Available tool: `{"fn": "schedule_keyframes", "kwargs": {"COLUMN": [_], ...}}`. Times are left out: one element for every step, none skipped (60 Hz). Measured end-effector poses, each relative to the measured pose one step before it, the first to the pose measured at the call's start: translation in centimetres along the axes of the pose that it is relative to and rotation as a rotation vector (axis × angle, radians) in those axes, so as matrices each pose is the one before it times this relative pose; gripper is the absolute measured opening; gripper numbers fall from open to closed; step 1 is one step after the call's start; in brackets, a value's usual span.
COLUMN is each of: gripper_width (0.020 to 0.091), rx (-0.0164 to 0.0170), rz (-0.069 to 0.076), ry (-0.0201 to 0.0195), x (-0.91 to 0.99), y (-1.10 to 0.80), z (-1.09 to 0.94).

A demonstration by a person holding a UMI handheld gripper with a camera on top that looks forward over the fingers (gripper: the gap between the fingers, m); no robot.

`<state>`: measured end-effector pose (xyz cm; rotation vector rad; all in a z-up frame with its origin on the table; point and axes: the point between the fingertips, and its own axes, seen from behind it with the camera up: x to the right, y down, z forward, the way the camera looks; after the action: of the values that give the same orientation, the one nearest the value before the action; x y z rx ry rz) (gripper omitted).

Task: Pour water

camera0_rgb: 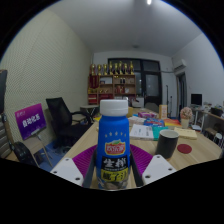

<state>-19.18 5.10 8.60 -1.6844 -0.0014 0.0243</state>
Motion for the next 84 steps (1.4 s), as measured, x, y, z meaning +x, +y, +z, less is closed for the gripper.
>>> {"fn": "schedule_keyframes", "kwargs": {"gripper_width": [0.0608, 0.0603, 0.0595, 0.0593, 0.0592, 0.0592, 0.0593, 0.0593, 0.0594, 0.0595, 0.0594, 0.0595, 0.0595, 0.0593, 0.0592, 0.0597, 0.0568, 0.0569, 0.0570, 0.0551, 0.0545, 0.0555, 0.0515, 0.0511, 0.0526, 0.0485, 0.0476, 0.0479, 0.0477, 0.0452, 0.0448, 0.0447, 0.0446, 0.0448, 0.0448, 0.0446, 0.0446, 0.0446, 0.0446, 0.0447, 0.0448, 0.0446, 0.0448, 0.0447, 0.0446, 0.0446, 0.0446, 0.0446, 0.0446, 0.0447, 0.0445, 0.0446, 0.0446, 0.0446, 0.0446, 0.0444, 0.0442, 0.0444, 0.0443, 0.0445, 0.0444, 0.0446, 0.0445, 0.0444, 0.0443, 0.0446, 0.0444, 0.0447, 0.0446, 0.0445, 0.0446, 0.0444, 0.0445, 0.0444, 0.0442, 0.0447, 0.0447, 0.0447, 0.0444, 0.0443, 0.0445, 0.0446, 0.0446, 0.0446], "rx": [0.00112, 0.00261, 0.00316, 0.00288, 0.00325, 0.00364, 0.00213, 0.00166, 0.00249, 0.00084, -0.00066, 0.00077, 0.00027, -0.00029, 0.00044, 0.00022, 0.00096, 0.00282, 0.00242, 0.00263, 0.00402, 0.00190, 0.00207, 0.00520, 0.00198, 0.00264, 0.00406, 0.00064, 0.00223, 0.00121, 0.00517, 0.00256, 0.00275, 0.00242, 0.00141, 0.00021, -0.00076, 0.00009, 0.00370, 0.00569, 0.00816, 0.00820, 0.00787, 0.00809, 0.00699, 0.00784, 0.00907, 0.00900, 0.00554, 0.00435, 0.00410, 0.00313, 0.00336, 0.00457, 0.00493, 0.01334, -0.00281, -0.00115, -0.00188, -0.00139, 0.00010, 0.00073, 0.00143, 0.00644, -0.00349, 0.00222, 0.00277, 0.00286, 0.00395, 0.00683, 0.01071, 0.00373, 0.00208, 0.00107, 0.00149, 0.00168, 0.00202, 0.00226, 0.00393, 0.00521, 0.00458, 0.00546, 0.00693, 0.00666], "rz": [-0.0050, -0.0070, -0.0064, -0.0051, -0.0022, 0.0005, 0.0016, 0.0026, 0.0014, -0.0011, -0.0032, -0.0054, -0.0061, -0.0049, -0.0022, 0.0002, -0.0008, 0.0002, 0.0009, -0.0007, -0.0011, -0.0013, -0.0021, 0.0008, 0.0002, -0.0008, 0.0033, 0.0029, 0.0003, -0.0005, 0.0027, 0.0055, 0.0073, 0.0066, 0.0061, 0.0058, 0.0052, 0.0062, 0.0111, 0.0204, 0.0248, 0.0330, 0.0390, 0.0461, 0.0514, 0.0564, 0.0611, 0.0623, 0.0582, 0.0645, 0.0661, 0.0670, 0.0689, 0.0726, 0.0752, 0.0857, 0.0637, 0.0739, 0.0704, 0.0680, 0.0644, 0.0606, 0.0562, 0.0611, 0.0363, 0.0416, 0.0387, 0.0360, 0.0343, 0.0364, 0.0358, 0.0345, 0.0345, 0.0353, 0.0356, 0.0343, 0.0323, 0.0286, 0.0320, 0.0205, 0.0196, 0.0165, 0.0131, 0.0099], "ry": [0.00169, 0.00074, -0.00076, -0.00120, -0.00046, -0.00032, -0.00063, -0.00081, -0.00246, -0.00194, -0.00213, -0.00339, -0.00343, -0.00277, -0.00240, -0.00243, -0.00050, -0.00135, -0.00209, -0.00249, -0.00182, -0.00165, -0.00370, -0.00509, -0.00250, -0.00268, -0.00159, -0.00260, -0.00315, -0.00409, -0.00596, -0.00522, -0.00755, -0.01025, -0.01085, -0.00999, -0.00983, -0.01107, -0.01198, -0.01028, -0.01920, -0.01711, -0.01915, -0.02048, -0.02064, -0.02186, -0.01718, -0.01844, -0.03262, -0.02104, -0.01953, -0.01880, -0.01778, -0.01394, -0.01295, 0.00117, -0.02522, -0.01630, -0.01604, -0.01440, -0.01272, -0.01202, -0.01009, 0.00258, -0.01414, -0.00654, -0.00482, -0.00424, -0.00429, -0.00339, -0.00198, -0.00771, -0.00857, -0.01008, -0.01050, -0.01086, -0.01022, -0.00808, -0.00234, -0.00513, -0.00166, -0.00014, 0.00002, -0.00016], "x": [0.054, -0.018, -0.004, -0.027, 0.027, -0.009, -0.061, -0.001, 0.008, -0.041, -0.018, -0.041, -0.035, -0.016, -0.019, 0.020, 0.002, -0.001, -0.015, -0.004, 0.000, 0.007, -0.077, 0.168, 0.007, 0.016, 0.019, -0.005, -0.006, -0.140, 0.016, -0.035, -0.122, -0.237, -0.219, -0.203, -0.235, -0.268, -0.238, -0.374, -0.012, -0.345, -0.323, -0.320, -0.226, -0.263, -0.389, -0.413, 1.121, 0.065, 0.063, 0.092, 0.156, 0.186, 0.214, -2.078, 1.501, 0.246, 0.199, 0.151, 0.196, 0.197, 0.180, -1.604, 1.366, 0.071, 0.171, 0.139, 0.117, -0.540, -0.530, -0.123, -0.090, -0.128, -0.134, -0.205, -0.200, -0.050, -0.709, 0.405, -0.018, 0.071, 0.053, 0.047], "y": [0.009, -0.042, -0.061, -0.048, -0.065, -0.032, -0.120, 0.064, 0.183, 0.021, 0.039, -0.005, -0.007, 0.011, -0.009, -0.014, -0.043, -0.051, -0.012, -0.003, -0.049, 0.004, -0.057, 0.038, 0.022, -0.013, -0.057, 0.038, -0.025, -0.095, 0.000, -0.015, -0.004, -0.037, -0.061, -0.078, -0.143, -0.243, -0.377, -0.691, -0.556, -0.757, -0.726, -0.770, -0.793, -0.858, -0.822, -0.637, -0.423, -0.745, -0.783, -0.708, -0.682, -0.675, -0.672, 0.050, -0.683, -0.569, -0.486, -0.508, -0.477, -0.492, -0.453, 0.516, -1.146, -0.377, -0.308, -0.314, -0.299, 0.038, 0.476, -0.290, -0.179, -0.207, -0.137, -0.134, -0.178, -0.298, 0.398, -0.595, -0.242, -0.302, -0.161, -0.124], "z": [0.022, 0.001, 0.008, 0.006, -0.003, 0.033, 0.009, 0.174, 0.096, 0.049, 0.036, 0.014, 0.026, 0.014, 0.025, -0.044, 0.020, -0.038, 0.003, -0.001, -0.020, -0.032, 0.059, 0.024, 0.008, 0.008, 0.033, 0.022, 0.037, -0.053, -0.019, 0.026, 0.008, 0.004, 0.026, 0.010, 0.000, -0.027, 0.001, -0.054, -0.108, -0.097, -0.021, -0.019, 0.028, -0.019, 0.115, 0.257, 0.393, -0.090, -0.058, 0.005, -0.038, -0.057, -0.077, -0.354, 0.539, 0.013, -0.079, -0.078, -0.079, -0.031, -0.023, -0.309, 0.765, -0.134, -0.093, -0.046, -0.062, -0.015, 0.019, -0.026, -0.051, -0.013, -0.011, -0.036, -0.029, 0.026, -0.814, 1.094, 0.017, 0.027, -0.004, -0.094]}}
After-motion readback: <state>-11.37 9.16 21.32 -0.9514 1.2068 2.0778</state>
